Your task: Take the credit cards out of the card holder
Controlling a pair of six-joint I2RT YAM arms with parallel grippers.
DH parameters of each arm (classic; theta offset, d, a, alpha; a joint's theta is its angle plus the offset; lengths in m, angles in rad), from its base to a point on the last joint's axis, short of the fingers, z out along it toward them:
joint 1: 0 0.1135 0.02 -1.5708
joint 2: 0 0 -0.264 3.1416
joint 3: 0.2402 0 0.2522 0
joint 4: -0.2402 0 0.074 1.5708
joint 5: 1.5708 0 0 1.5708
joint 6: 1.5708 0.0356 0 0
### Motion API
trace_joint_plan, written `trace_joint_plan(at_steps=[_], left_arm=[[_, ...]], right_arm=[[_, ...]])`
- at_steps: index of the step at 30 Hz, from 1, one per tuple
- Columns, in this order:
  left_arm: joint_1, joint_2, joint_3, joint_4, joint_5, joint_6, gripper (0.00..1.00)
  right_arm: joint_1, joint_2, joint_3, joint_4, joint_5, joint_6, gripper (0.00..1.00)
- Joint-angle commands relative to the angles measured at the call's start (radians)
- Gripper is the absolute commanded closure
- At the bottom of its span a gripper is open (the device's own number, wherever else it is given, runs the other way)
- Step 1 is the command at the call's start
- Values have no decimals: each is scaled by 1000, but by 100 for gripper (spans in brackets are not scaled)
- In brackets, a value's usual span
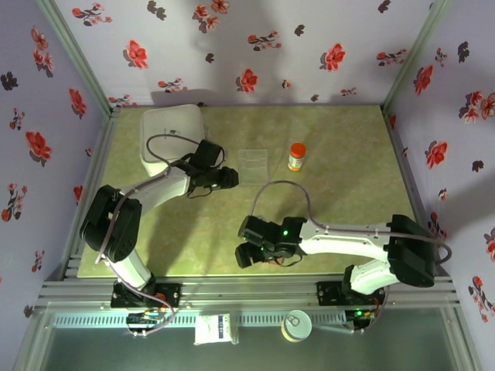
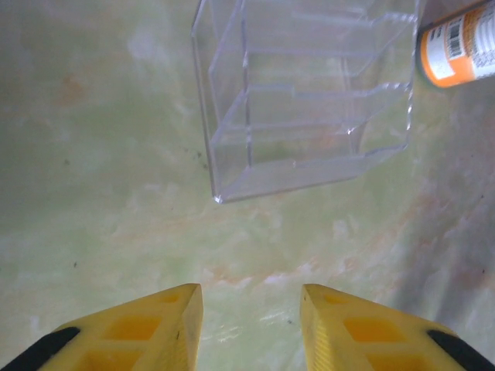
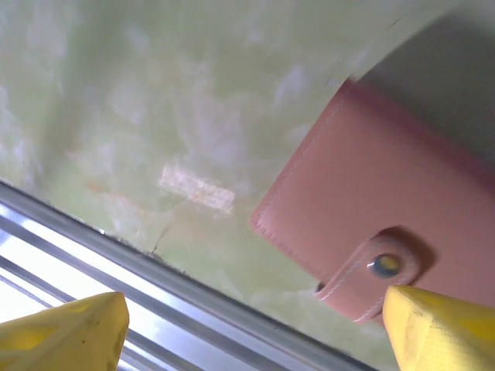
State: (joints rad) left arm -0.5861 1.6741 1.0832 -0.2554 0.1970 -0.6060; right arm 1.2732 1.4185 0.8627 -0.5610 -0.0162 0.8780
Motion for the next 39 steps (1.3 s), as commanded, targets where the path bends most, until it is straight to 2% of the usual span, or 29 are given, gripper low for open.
trace_joint_plan(at_steps=[1,9,15,19,28,39], left_arm=[[3,-56,-47,86,34,-37,62],[0,-73,-86,84,57,-33,60],[-6,-75,-82,85,57,-35,60],[-12,-65,-75,83,60,-34,60],[-20,-69,-86,78,65,-48,59],[-21,-100,-101,49,74,-44,58]], right_arm=[[51,35,-33,48,-13,107,12],[110,83,-72,96,-28,194,8],[116,36,-121,91,-7,261,7],[108,-14,-145,16,53,297,4],[-20,-88,-203,84,50,270,2],[-177,-77,-193,167,16,182,2]])
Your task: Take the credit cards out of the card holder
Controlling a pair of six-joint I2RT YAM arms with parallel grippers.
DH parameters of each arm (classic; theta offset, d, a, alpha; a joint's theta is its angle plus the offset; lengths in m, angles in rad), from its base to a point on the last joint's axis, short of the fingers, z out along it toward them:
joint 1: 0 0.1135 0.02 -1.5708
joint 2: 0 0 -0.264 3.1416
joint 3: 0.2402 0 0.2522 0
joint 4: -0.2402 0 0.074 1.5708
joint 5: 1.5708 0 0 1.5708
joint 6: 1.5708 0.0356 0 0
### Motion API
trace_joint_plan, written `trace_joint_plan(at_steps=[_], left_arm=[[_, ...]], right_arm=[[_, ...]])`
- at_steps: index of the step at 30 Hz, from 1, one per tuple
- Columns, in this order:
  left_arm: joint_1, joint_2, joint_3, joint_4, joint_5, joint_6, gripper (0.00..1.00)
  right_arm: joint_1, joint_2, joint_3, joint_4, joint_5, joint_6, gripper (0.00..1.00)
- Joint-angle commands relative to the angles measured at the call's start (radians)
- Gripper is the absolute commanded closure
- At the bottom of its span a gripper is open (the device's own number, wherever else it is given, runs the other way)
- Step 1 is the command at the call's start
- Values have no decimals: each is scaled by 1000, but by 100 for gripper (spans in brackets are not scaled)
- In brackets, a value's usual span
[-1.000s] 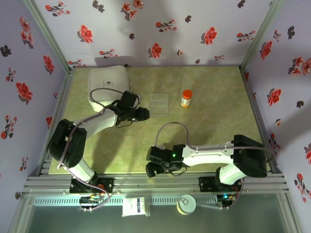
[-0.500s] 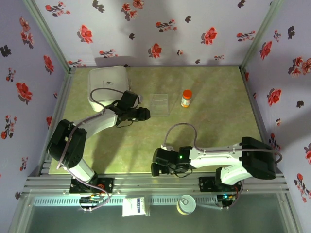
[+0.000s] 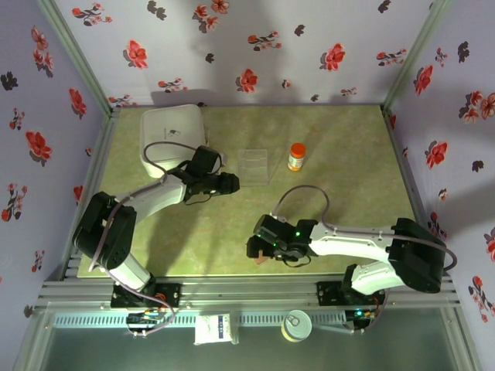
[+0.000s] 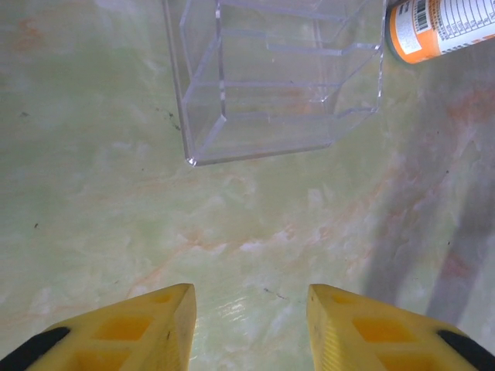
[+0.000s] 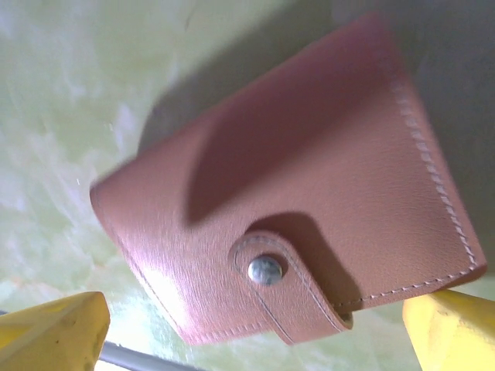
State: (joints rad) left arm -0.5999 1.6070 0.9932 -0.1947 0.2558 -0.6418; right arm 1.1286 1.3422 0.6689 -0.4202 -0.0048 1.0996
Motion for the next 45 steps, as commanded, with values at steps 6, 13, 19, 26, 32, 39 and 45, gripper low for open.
trace_joint_plan(at_steps=[6,13,19,26,32,39,45], left_arm=[[-8,-42,-13,-37,15,0,57],[-8,-75,-23,-77,6,17,56],[-8,-90,-44,-76,0,10,55],[-8,-104,-60,-57,-7,4,55],[-8,-101,-62,-45,-10,4,55],[-7,-93,-59,-51,-6,5,55],[-8,-94,-59,-55,-8,10,54]], right_arm=[[-110,51,42,56,-22,-83,1],[-143,159,127,84,-51,-124,2],[-145,170,192,-6,3,-126,4],[-115,105,216,-172,88,-90,4],[-54,111,233,-220,131,-42,4],[-26,193,275,-221,125,-30,4],[-20,243,299,-244,127,-34,4]])
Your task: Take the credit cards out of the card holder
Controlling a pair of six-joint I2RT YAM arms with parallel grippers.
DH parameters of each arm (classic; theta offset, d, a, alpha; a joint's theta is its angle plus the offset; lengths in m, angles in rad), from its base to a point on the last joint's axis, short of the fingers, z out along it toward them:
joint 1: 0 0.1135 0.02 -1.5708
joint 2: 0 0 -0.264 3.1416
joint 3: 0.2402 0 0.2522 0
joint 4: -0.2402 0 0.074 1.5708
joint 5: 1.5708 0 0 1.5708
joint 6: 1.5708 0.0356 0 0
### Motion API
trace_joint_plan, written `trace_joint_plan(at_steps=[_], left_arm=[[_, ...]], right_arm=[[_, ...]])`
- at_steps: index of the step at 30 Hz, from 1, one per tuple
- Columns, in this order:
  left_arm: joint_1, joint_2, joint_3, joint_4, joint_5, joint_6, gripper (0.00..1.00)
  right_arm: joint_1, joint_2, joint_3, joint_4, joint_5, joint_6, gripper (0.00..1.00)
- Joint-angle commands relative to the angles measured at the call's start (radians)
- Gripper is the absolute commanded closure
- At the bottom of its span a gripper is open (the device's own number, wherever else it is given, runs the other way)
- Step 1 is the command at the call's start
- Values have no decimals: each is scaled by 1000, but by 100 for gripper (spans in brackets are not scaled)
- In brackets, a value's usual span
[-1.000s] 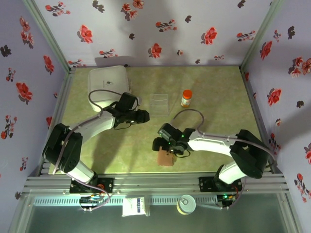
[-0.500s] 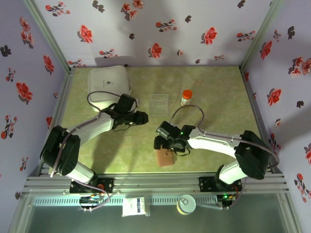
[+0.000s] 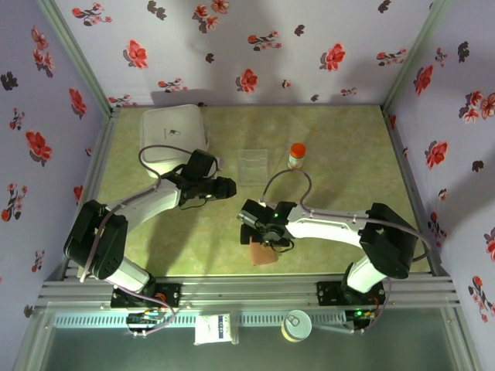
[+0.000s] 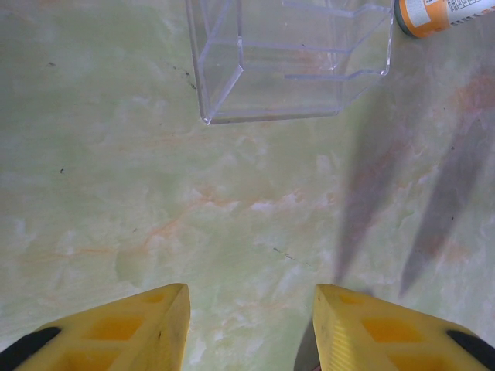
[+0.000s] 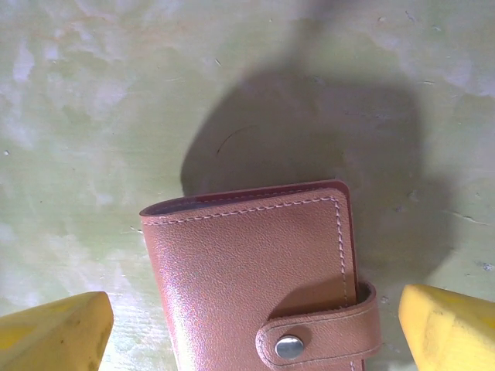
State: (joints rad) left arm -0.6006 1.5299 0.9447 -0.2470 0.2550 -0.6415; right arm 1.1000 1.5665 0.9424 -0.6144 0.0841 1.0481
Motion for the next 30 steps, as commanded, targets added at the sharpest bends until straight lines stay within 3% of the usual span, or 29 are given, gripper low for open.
trace_joint_plan(at_steps=[1,11,24,30], left_arm=[[-7,-16,-11,-3,-5,9,54],[-7,-18,-18,0,-2,9,53],[-7,-5,-13,-6,-2,19,53],[-7,-8,-12,-8,-2,18,53]], right_arm=[[8,22,28,-56,39,17,4],[10,69,31,-35,5,8,3],[11,133,58,-94,-41,-188,1],[11,154,68,-87,-74,-188,6]])
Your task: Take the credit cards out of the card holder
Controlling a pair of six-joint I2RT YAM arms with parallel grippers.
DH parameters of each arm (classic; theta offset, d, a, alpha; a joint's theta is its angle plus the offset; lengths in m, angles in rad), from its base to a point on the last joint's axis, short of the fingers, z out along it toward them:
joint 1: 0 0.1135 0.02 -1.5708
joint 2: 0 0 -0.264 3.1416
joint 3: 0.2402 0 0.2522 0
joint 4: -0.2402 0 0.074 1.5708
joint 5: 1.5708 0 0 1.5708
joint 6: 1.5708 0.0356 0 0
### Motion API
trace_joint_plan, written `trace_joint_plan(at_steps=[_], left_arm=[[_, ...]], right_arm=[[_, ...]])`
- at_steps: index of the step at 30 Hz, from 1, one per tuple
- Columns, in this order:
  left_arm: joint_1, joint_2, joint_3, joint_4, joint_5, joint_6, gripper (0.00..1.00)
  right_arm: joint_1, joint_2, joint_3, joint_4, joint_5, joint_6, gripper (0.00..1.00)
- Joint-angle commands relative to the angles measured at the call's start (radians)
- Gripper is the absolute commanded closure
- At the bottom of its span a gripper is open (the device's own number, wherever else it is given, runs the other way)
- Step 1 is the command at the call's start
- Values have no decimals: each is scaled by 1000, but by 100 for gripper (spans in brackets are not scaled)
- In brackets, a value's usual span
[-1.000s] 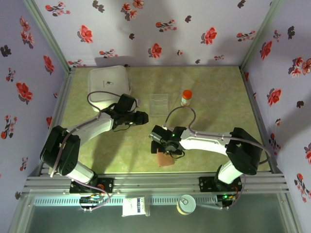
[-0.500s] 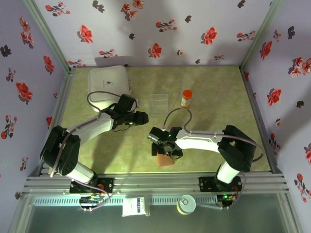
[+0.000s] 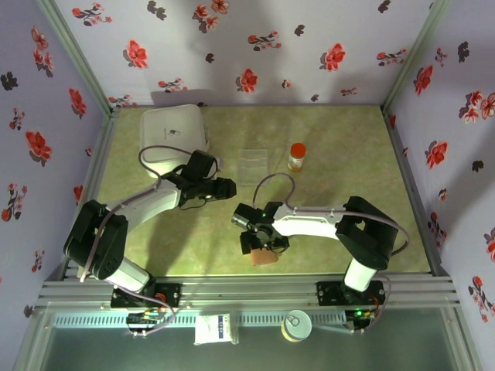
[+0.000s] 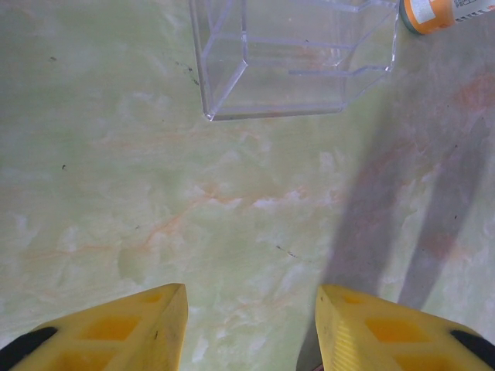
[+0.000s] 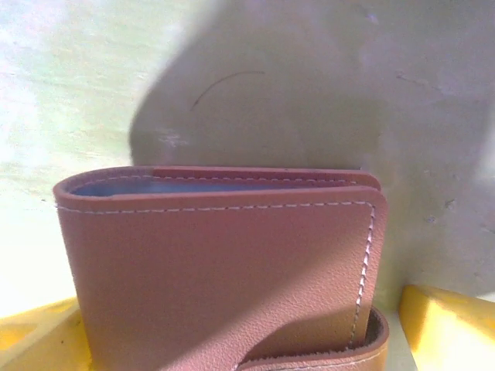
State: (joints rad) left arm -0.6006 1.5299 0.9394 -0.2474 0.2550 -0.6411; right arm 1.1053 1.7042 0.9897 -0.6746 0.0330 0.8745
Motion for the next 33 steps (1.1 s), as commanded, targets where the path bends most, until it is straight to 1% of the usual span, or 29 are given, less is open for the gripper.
trace_joint_plan(at_steps=[1,6,11,14,17,22,30,33], left_arm=[[-7,-10,-8,-10,-2,18,53],[-5,-31,-22,-13,-17,14,53],[8,-55,-52,-20,-41,-8,52],[25,-61,-68,-21,-44,-38,52],[47,-56,-79,-34,-44,-73,52],[80,-53,-116,-41,-22,-128,52],[97,-82,-180,-23,-21,-131,54],[101,-97,-192,-18,2,-120,55]], right_arm=[[5,13,24,-28,-22,-3,8],[5,1,46,-33,-13,49,16],[-8,7,80,-31,2,70,18],[-38,20,106,-26,1,66,20],[-66,47,153,-36,9,48,20],[-101,136,270,-60,4,13,20],[-117,239,354,-61,-3,-32,20],[-119,249,367,-65,-2,-54,18]])
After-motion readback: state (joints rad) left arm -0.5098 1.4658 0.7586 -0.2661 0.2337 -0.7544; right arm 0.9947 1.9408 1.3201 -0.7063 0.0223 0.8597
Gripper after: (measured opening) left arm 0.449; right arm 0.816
